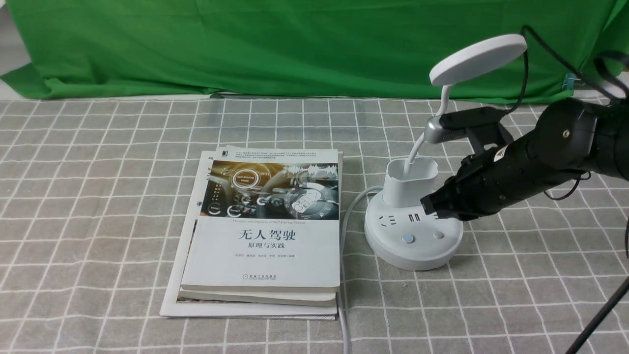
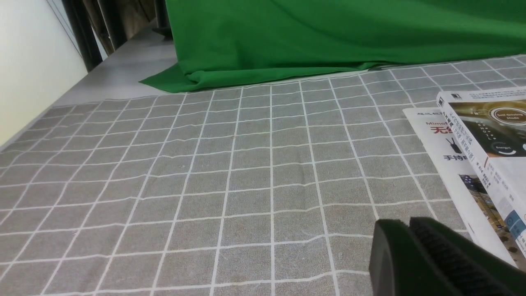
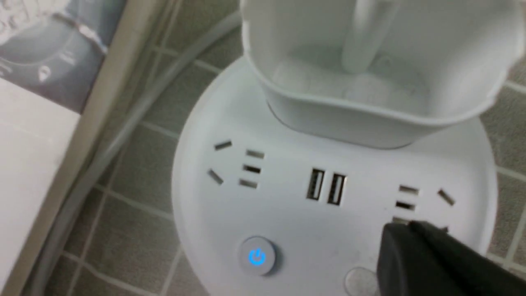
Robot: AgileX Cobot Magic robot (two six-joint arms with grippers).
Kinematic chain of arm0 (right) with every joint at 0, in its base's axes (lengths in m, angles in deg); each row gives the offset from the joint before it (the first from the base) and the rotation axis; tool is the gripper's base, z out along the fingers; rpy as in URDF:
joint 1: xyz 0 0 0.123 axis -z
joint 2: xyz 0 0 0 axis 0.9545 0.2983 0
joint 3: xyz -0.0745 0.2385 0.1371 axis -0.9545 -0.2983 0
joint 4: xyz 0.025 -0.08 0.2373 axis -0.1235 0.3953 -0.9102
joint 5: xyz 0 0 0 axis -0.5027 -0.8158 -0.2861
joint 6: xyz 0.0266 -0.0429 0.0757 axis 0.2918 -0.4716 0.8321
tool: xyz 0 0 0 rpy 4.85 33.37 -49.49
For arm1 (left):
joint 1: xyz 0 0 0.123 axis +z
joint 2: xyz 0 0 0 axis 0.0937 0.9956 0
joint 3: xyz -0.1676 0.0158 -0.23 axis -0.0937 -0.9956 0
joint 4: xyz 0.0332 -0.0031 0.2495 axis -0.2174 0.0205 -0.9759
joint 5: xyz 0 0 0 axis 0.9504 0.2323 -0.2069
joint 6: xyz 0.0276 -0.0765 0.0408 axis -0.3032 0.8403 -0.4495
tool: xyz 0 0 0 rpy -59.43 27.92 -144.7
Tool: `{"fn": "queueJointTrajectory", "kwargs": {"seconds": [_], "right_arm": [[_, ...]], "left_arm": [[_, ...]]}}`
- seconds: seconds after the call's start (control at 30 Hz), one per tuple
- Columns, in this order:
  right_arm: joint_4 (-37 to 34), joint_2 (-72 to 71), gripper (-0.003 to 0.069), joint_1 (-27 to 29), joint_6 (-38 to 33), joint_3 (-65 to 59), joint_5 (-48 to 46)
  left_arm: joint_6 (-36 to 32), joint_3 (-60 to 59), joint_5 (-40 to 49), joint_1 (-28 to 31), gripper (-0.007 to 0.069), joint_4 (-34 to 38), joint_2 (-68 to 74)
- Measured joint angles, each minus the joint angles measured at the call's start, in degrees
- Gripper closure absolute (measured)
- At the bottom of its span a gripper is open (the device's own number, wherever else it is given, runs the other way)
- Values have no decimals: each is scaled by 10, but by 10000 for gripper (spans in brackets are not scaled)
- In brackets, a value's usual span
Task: Turn on the desk lamp on the grey coffee tablecloth with your hand.
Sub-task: 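Press the button on the base of the white desk lamp with the right gripper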
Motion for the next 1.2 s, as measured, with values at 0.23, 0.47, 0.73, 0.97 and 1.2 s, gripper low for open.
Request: {"fn": "queueJointTrajectory", "kwargs": {"seconds": [0.23, 0.47, 0.73, 0.97, 1.2], "right_arm": [[0, 3, 626, -3, 0, -2, -13], [0, 27, 625, -6, 0, -16, -4], [0, 21, 625, -8, 0, -18, 1], [0, -15, 625, -11, 0, -22, 5], [0, 9, 625, -11, 0, -22, 8]], "left_arm": [[0, 0, 0, 0, 606, 0, 0], [0, 0, 0, 0, 606, 0, 0], [0, 0, 0, 0, 606, 0, 0], [0, 0, 0, 0, 606, 0, 0], [-1, 0, 0, 0, 606, 0, 0]]}}
